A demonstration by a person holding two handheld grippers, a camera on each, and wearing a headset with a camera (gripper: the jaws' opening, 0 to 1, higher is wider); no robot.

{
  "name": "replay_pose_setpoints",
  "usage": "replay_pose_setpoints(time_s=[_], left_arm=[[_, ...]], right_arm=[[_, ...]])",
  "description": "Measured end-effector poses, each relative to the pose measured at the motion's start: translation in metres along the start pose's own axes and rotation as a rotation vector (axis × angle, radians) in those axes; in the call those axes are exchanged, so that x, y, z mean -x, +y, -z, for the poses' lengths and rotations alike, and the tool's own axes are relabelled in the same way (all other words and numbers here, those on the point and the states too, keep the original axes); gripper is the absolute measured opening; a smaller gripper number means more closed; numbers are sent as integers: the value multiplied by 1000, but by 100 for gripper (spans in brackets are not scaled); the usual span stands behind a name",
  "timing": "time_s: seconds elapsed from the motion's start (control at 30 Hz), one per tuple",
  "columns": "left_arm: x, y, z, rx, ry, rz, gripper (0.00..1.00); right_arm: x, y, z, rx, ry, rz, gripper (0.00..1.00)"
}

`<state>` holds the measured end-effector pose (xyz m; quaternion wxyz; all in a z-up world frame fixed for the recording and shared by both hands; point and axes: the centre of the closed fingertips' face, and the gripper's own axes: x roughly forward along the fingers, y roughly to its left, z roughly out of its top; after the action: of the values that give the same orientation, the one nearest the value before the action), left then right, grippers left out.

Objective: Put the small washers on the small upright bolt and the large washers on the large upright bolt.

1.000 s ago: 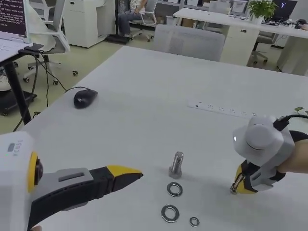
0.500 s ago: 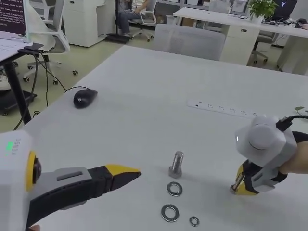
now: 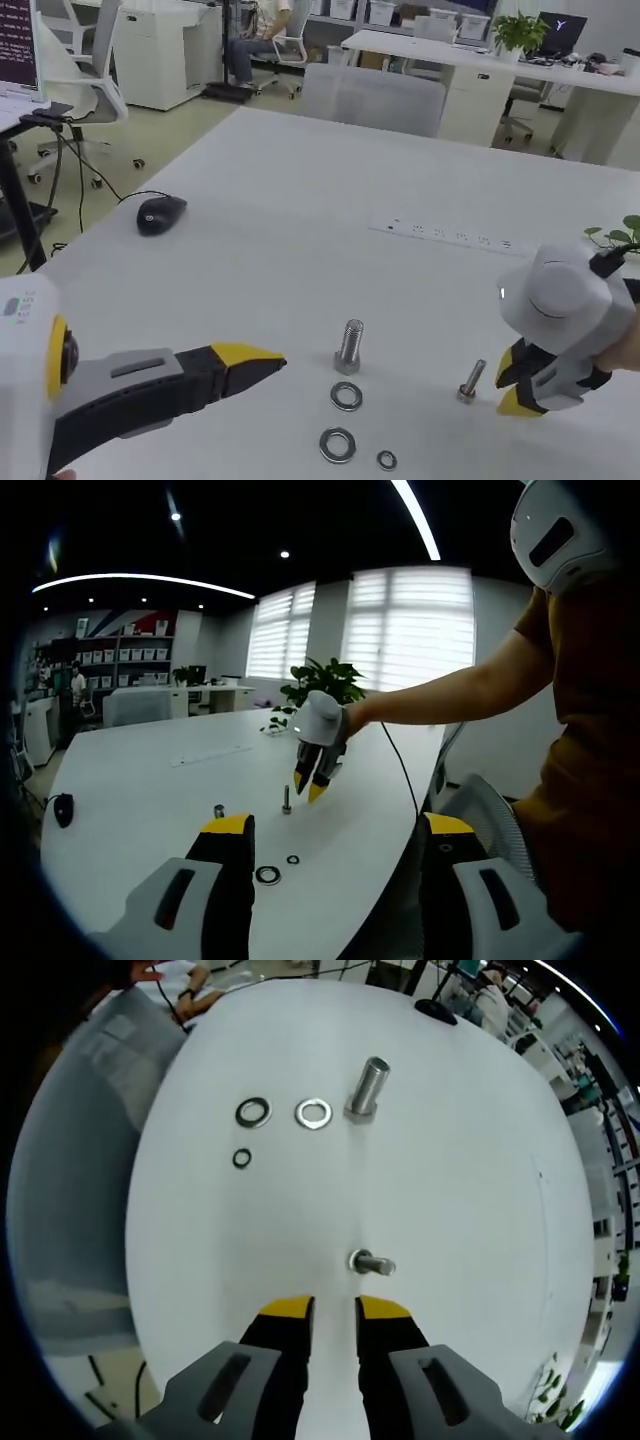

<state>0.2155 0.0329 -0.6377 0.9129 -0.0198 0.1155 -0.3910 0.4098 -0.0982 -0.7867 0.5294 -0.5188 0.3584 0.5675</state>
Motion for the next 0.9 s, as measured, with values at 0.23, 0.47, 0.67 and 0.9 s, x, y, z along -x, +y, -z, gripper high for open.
replay_pose_setpoints(time_s=[0.23,0.47,0.67,0.9], left_arm=[[2,-5,-1,-17,-1,8,66],[4,-6,-1,-23,-4,7,66],[7,-3,0,-24,2,-5,66],[9,2,2,-21,11,-20,66]], right_arm=[[0,22,-18,29,-29,-22,17],[-7,38,-46,67,-64,-49,17],[-21,53,-69,107,-86,-90,17],[-38,67,-88,157,-83,-126,18]])
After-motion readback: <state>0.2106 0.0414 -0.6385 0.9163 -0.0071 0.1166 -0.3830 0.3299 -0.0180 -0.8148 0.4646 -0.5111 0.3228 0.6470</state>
